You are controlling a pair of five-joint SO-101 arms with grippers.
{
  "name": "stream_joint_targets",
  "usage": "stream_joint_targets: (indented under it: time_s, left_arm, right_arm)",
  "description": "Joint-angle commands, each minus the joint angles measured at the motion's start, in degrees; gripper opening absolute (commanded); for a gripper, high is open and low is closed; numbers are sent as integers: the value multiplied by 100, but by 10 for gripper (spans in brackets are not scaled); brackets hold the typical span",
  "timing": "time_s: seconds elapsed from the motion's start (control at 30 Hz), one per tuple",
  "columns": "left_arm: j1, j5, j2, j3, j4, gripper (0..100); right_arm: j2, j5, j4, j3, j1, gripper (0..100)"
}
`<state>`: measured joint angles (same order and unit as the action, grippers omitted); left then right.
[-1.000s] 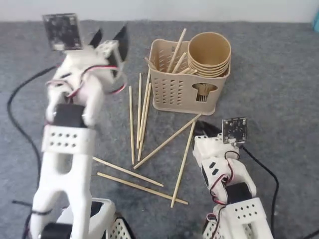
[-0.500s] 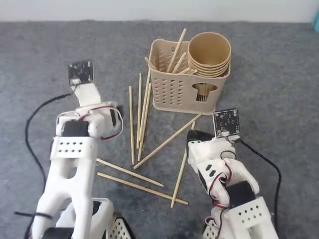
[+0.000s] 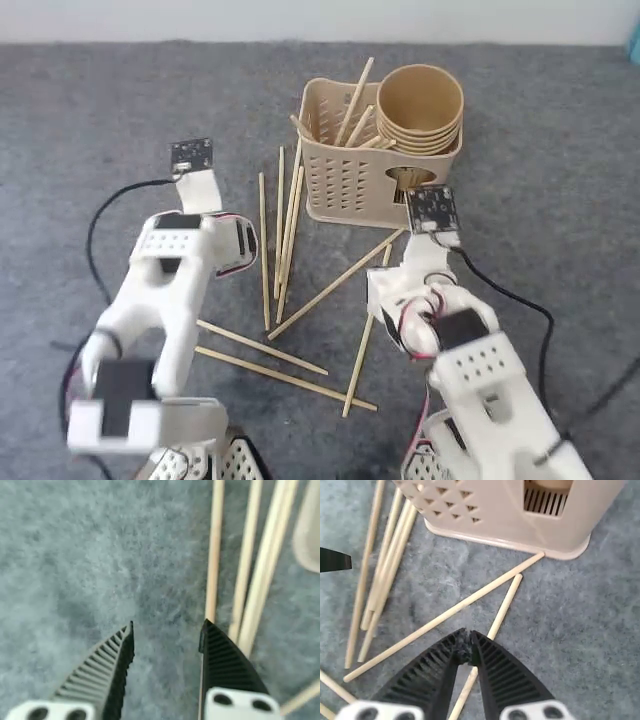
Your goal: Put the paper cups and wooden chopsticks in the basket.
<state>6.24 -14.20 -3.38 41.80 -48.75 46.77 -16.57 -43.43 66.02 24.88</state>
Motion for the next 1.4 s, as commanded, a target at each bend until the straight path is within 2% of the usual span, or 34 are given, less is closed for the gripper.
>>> stream_joint_targets:
  time_s: [0.0, 0.1, 0.23, 0.4, 0.9, 1.1, 1.27, 1.37]
  left_arm:
    - [35, -62, 747, -857, -53, 207]
    - [35, -62, 1064, -1270, -440, 207]
    - [35, -62, 1284, -1481, -571, 207]
    - [35, -44, 1284, -1490, -580, 207]
    - [26, -44, 1284, -1481, -580, 207]
    - [18, -44, 1284, -1481, -580, 207]
    - [18, -44, 1284, -1481, -580, 207]
    - [26, -44, 1284, -1473, -580, 207]
  right_arm:
    - [-857, -352, 277, -563, -22, 10]
    - [-1604, -668, 242, -923, -22, 10]
    - [-2466, -703, 207, -1336, -40, 17]
    - [-2941, -686, 259, -1574, -321, 126]
    - [-3565, -712, 655, -1767, -259, 106]
    - [-4207, -853, 567, -2189, -198, 106]
    - [-4787, -949, 13, -2822, -207, 102]
    - [-4910, -949, -92, -2945, -215, 23]
